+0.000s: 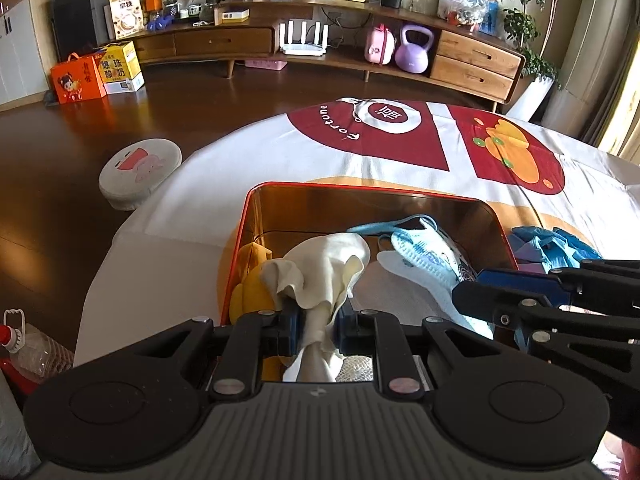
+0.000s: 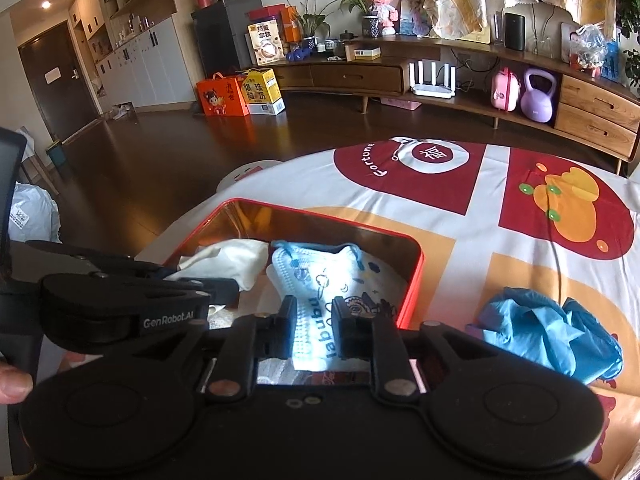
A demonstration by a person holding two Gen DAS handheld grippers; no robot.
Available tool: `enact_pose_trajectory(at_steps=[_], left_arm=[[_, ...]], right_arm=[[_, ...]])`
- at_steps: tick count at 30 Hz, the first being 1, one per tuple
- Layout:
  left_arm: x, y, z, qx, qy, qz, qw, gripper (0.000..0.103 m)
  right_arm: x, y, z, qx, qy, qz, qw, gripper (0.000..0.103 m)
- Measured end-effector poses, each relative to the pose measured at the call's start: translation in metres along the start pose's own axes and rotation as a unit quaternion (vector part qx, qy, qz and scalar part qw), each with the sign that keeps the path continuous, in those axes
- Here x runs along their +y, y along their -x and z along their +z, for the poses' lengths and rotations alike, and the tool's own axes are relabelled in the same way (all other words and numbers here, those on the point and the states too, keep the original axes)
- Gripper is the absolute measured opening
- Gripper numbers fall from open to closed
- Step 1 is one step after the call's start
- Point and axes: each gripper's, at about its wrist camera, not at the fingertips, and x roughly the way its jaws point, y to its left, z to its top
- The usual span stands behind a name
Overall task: Organize soft objects
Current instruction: 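Lower the mask packet into the tin and open the right tool while the left tool releases the cloth inside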
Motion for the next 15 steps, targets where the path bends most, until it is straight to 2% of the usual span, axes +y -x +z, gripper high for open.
enact_pose_trajectory(at_steps=[4,10,13,14,15], left_arm=[[-0.001,0.001,0.000,0.000,0.000,0.004,1.0000,0.018],[-0.001,0.007,-0.004,0.000,0.006,-0.003,1.0000,0.026],[0.000,0.011,-0.005,-0.001,0.008,-0.004,1.0000,0.041],[0.000,0.013,-0.007,-0.005,0.008,-0.005,0.9999,0.056],[0.001,0.016,-0.008,-0.011,0.009,-0.005,0.9999,0.066]], right_arm=[[0.000,0.003,-0.001,0.004,-0.002,0.004,1.000,0.023],[0.003,0.012,-0.003,0.000,-0.002,0.007,1.000,0.031],[0.003,0.018,-0.004,-0.003,-0.001,0.008,1.000,0.034],[0.003,0.020,-0.005,-0.003,-0.001,0.008,1.000,0.034],[0.003,0.021,-0.005,-0.003,0.000,0.008,1.000,0.035]])
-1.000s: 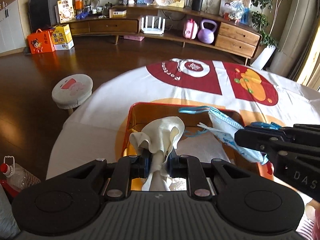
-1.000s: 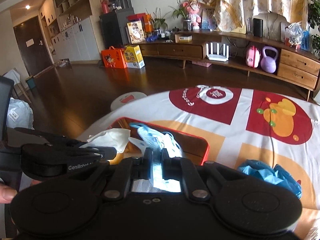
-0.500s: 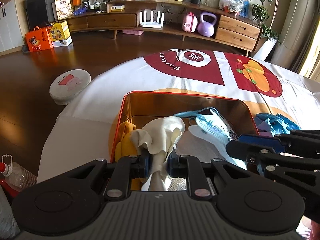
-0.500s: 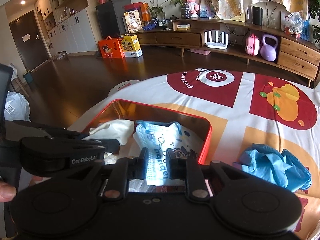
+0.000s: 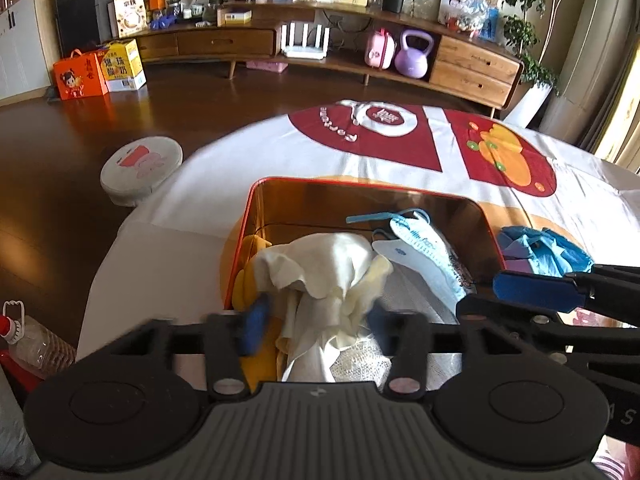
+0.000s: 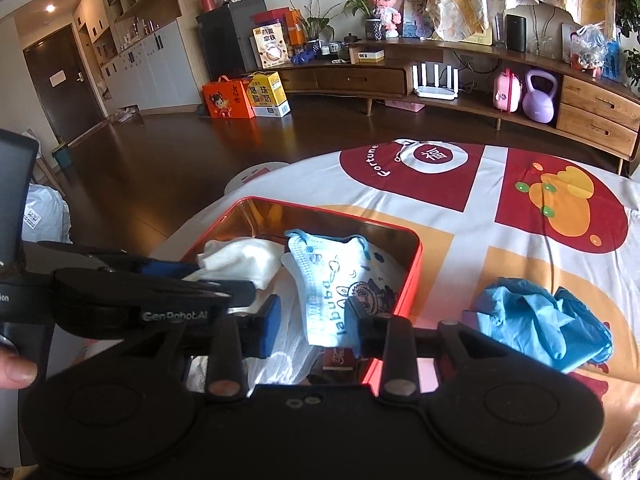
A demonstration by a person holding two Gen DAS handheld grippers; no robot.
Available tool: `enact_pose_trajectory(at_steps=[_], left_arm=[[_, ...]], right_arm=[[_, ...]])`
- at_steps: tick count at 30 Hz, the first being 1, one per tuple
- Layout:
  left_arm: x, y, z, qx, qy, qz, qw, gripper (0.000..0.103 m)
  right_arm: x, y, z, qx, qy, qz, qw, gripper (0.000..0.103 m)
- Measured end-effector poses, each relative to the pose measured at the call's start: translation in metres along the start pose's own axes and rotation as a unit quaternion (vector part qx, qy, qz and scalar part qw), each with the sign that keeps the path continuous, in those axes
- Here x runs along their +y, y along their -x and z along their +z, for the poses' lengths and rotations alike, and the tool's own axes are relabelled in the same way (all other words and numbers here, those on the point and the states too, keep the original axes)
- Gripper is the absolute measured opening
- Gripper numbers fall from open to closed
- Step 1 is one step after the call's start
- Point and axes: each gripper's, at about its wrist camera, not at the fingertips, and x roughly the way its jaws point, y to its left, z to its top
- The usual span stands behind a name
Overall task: Organize soft objects
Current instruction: 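Lower the mask packet into the tin and open the right tool while the left tool releases the cloth inside, then move both open tools from the tin toward the blue gloves and cotton swab bag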
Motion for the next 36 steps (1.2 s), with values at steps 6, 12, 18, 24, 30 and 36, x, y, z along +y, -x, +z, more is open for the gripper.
enact_pose_trajectory(at_steps=[6,12,18,24,30,36], left_arm=[[-0.001,0.015,-0.002,-0.014,0.004,-0.005,0.9999,0.067],[-0.006,0.033,-0.006,-0.027,-0.001,-0.005,0.9996,0.067],[-0.013,0.051,-0.011,-0.039,-0.009,-0.007,0.9992,0.067],[-0.022,0.073,-0.015,-0.054,-0.016,-0.015,0.9983,0.068],[-0.033,0.092,-0.020,-0.070,-0.021,-0.021,0.9971,0.074],[-0.049,0.105,-0.028,-0.077,-0.026,-0.031,0.9962,0.080]], right_arm=[[0.000,0.015,-0.001,-0.008,0.004,0.001,1.000,0.039],[0.000,0.032,-0.002,-0.021,0.008,0.002,1.000,0.047],[0.000,0.053,-0.008,-0.032,0.010,0.009,0.999,0.057],[0.001,0.078,-0.014,-0.046,0.014,0.017,0.999,0.064],[-0.002,0.099,-0.023,-0.056,0.015,0.019,0.998,0.071],[-0.009,0.120,-0.034,-0.066,0.014,0.015,0.998,0.080]])
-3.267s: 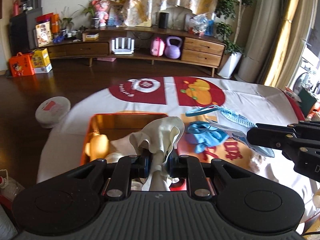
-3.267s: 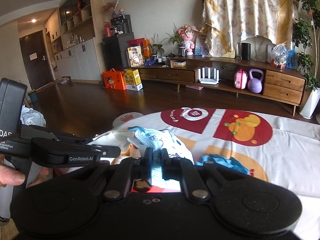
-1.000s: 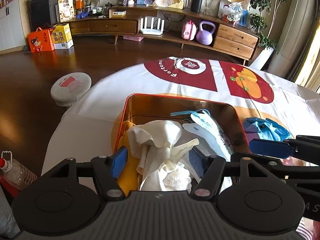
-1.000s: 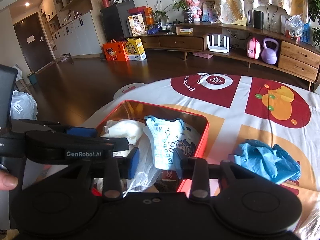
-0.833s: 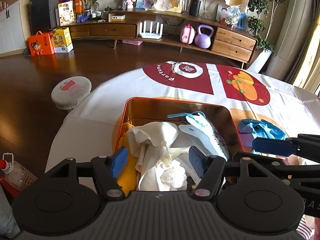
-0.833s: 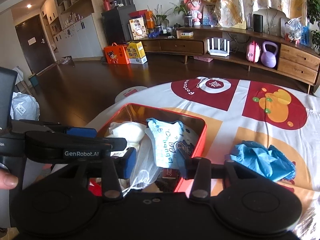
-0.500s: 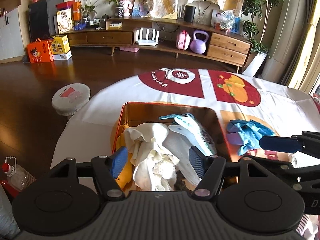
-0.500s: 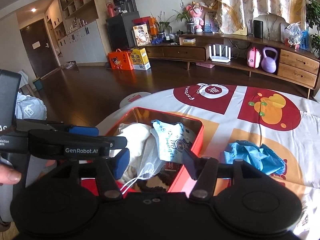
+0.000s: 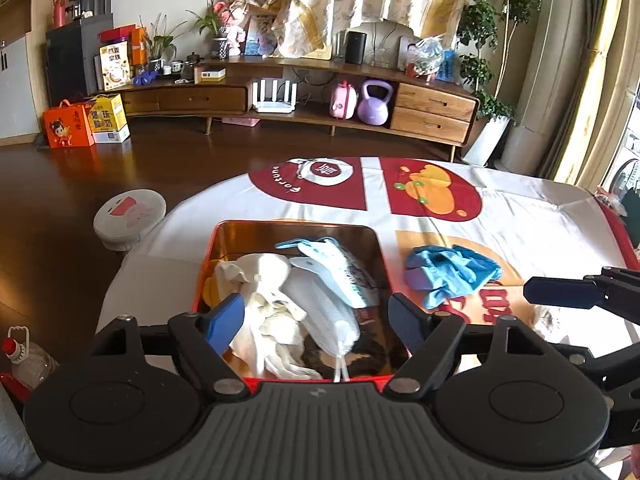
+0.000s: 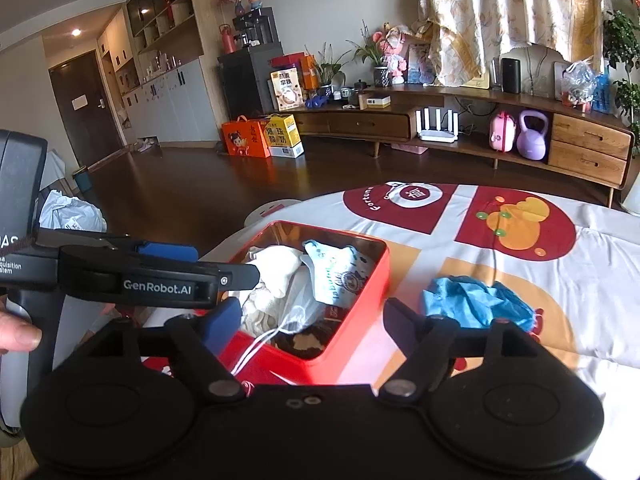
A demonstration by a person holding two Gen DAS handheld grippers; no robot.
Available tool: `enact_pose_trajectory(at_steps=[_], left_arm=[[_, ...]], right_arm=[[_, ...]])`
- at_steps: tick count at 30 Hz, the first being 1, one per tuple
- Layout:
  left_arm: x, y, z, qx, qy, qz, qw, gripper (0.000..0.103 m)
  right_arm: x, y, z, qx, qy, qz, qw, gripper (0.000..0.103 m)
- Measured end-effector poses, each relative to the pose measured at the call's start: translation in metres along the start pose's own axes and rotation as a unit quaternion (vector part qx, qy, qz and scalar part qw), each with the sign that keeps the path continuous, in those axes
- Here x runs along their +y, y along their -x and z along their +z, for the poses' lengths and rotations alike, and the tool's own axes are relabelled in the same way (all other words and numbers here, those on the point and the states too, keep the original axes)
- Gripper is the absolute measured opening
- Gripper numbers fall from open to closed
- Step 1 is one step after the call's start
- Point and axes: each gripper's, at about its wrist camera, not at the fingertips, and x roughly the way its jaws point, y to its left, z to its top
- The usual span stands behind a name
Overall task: Organize soft objects
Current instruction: 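Move both open tools from the tin toward the blue gloves and cotton swab bag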
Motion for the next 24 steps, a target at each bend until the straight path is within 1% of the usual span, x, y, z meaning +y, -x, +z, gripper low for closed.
enact_pose_trajectory(at_steps=[5,8,11,14,16,20,22,23,24], left_arm=[[-0.015,0.006,-0.005,-0.001,-0.001,-0.011,0.9999,0.080],[-0.024,0.010,-0.009,-0.003,-0.006,-0.013,0.9999,0.080],[-0.034,0.014,-0.013,-0.009,-0.015,-0.011,0.9998,0.085],[-0.043,0.017,-0.017,-0.014,-0.019,-0.016,0.9996,0.085],[-0.049,0.017,-0.019,-0.011,-0.020,-0.020,0.9995,0.085],[-0.063,0.016,-0.024,-0.013,-0.026,-0.035,0.9990,0.085],[-0.071,0.015,-0.025,-0.016,-0.028,-0.041,0.9986,0.090],[-0.073,0.015,-0.026,-0.016,-0.028,-0.045,0.9984,0.097],[-0.077,0.014,-0.026,-0.018,-0.028,-0.049,0.9982,0.101]], right_arm=[[-0.004,0.017,-0.007,-0.008,0.007,-0.009,1.000,0.084],[-0.010,0.026,-0.012,-0.013,0.005,-0.013,1.000,0.089],[-0.016,0.037,-0.019,-0.021,0.001,-0.016,1.000,0.094],[-0.022,0.047,-0.026,-0.028,-0.002,-0.022,0.999,0.097],[-0.024,0.055,-0.031,-0.033,0.000,-0.028,0.999,0.101],[-0.035,0.069,-0.043,-0.045,0.000,-0.044,0.998,0.103],[-0.042,0.074,-0.047,-0.047,-0.008,-0.052,0.998,0.103],[-0.047,0.077,-0.049,-0.048,-0.013,-0.057,0.997,0.103],[-0.051,0.078,-0.051,-0.049,-0.018,-0.061,0.997,0.103]])
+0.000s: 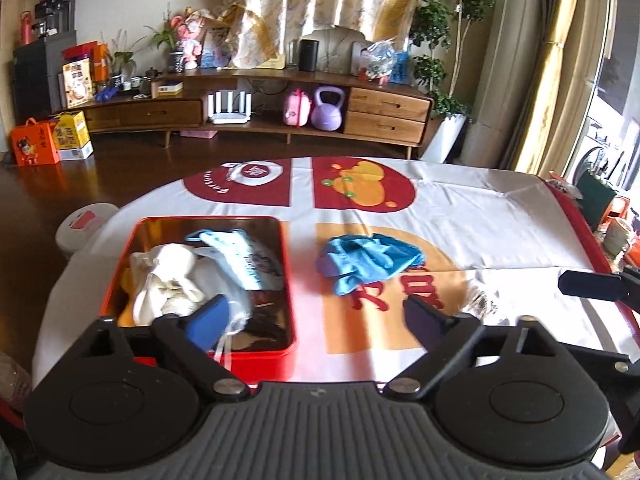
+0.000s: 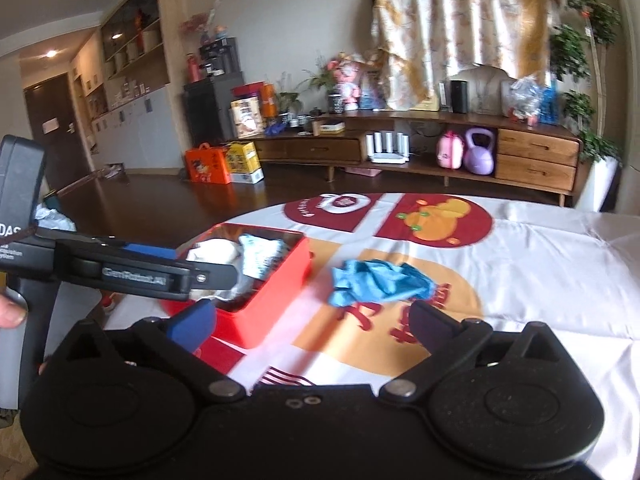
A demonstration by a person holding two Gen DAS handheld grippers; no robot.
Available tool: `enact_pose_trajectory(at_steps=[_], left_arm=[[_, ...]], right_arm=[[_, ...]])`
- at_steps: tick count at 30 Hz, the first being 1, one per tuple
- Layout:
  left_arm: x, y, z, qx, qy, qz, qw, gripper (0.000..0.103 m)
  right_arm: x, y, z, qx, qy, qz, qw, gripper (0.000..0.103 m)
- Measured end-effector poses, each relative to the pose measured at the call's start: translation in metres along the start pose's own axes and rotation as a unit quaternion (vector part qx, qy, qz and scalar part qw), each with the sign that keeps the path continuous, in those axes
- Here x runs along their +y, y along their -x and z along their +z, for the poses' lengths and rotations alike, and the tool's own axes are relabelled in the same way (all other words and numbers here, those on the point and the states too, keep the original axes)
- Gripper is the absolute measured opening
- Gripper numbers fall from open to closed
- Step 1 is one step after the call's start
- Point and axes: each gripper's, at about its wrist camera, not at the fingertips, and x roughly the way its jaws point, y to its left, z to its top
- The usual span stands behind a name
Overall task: Organize soft objects
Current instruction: 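Move both open tools from the tin toward the blue gloves and cotton swab bag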
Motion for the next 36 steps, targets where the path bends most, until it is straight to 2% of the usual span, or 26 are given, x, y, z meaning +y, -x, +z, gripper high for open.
enact_pose_trajectory(at_steps=[3,11,22,31,36], left_arm=[[-0.010,-0.003,0.000,-0.008,0.000,-0.013,0.9999,0.101],[-0.037,-0.030,0.006,0.001,-0.001,-0.038,0.9993,0.102],[-0.067,-0.088,0.024,0.033,-0.026,-0.008,0.9991,0.103],[-0.070,-0.135,0.039,0.034,-0.009,-0.009,0.9993,0.102],[-0.071,-0.161,0.040,0.049,-0.016,0.008,0.9986,0.102]], right_arm=[[-0.016,0.005,-0.005,0.000,-0.012,-0.014,1.000,0.103],[-0.053,0.008,-0.022,0.012,-0.033,-0.051,0.998,0.103],[-0.084,-0.018,-0.035,0.043,-0.055,-0.075,0.995,0.103],[-0.103,-0.052,-0.033,0.059,-0.076,-0.106,0.990,0.103],[-0.115,-0.074,-0.031,0.067,-0.087,-0.133,0.985,0.103]])
